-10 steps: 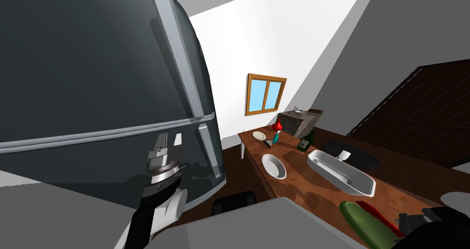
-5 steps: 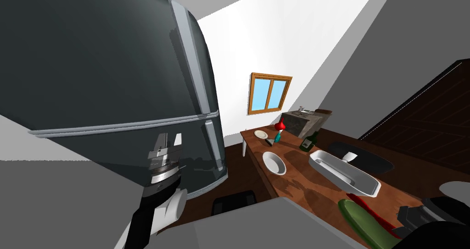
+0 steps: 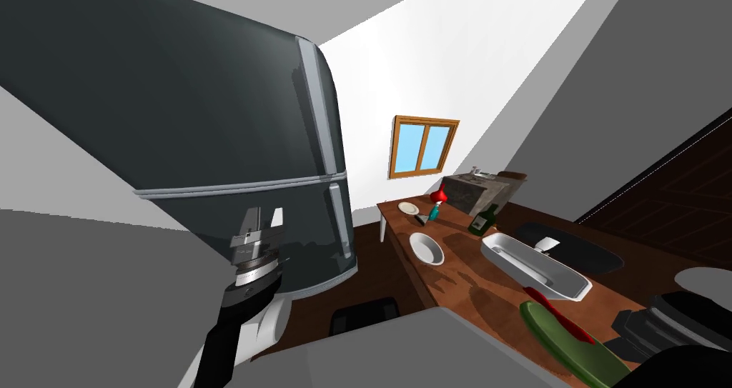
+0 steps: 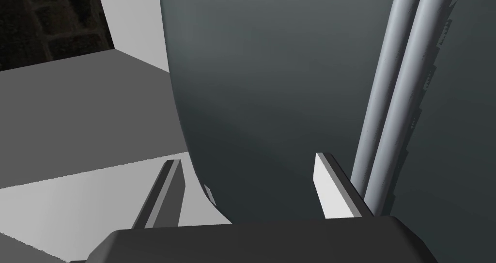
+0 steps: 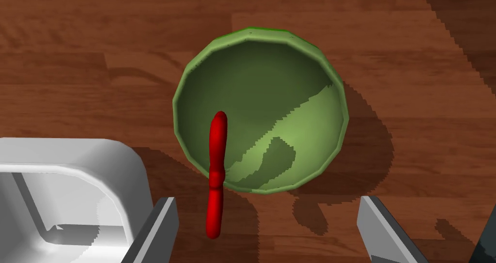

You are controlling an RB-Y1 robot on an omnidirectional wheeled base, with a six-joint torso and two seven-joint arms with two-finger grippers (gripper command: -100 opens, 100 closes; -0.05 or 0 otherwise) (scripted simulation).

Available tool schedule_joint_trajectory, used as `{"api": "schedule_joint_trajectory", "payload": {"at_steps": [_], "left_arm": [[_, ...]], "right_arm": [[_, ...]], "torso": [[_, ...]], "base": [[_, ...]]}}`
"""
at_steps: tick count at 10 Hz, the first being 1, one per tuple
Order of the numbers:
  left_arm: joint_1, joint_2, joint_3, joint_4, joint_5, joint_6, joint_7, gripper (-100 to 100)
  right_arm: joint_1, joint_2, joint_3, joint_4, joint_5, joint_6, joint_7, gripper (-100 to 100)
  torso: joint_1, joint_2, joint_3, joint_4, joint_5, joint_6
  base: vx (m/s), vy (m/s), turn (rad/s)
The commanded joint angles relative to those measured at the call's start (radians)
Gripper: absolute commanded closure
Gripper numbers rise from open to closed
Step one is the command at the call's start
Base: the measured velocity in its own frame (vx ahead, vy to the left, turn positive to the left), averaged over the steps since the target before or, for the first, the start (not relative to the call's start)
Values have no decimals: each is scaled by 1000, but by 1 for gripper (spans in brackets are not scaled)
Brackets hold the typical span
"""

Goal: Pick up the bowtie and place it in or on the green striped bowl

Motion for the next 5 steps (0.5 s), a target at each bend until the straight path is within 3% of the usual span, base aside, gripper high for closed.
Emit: {"api": "schedule_joint_trajectory", "payload": {"at_steps": [1, 5], "left_arm": [[0, 0, 0, 0, 0, 0, 0, 0], [0, 0, 0, 0, 0, 0, 0, 0]], "right_arm": [[0, 0, 0, 0, 0, 0, 0, 0], [0, 0, 0, 0, 0, 0, 0, 0]], "torso": [[0, 0, 0, 0, 0, 0], [-1, -2, -1, -1, 0, 0]], "base": [[-5, 2, 0], [0, 0, 0]]}}
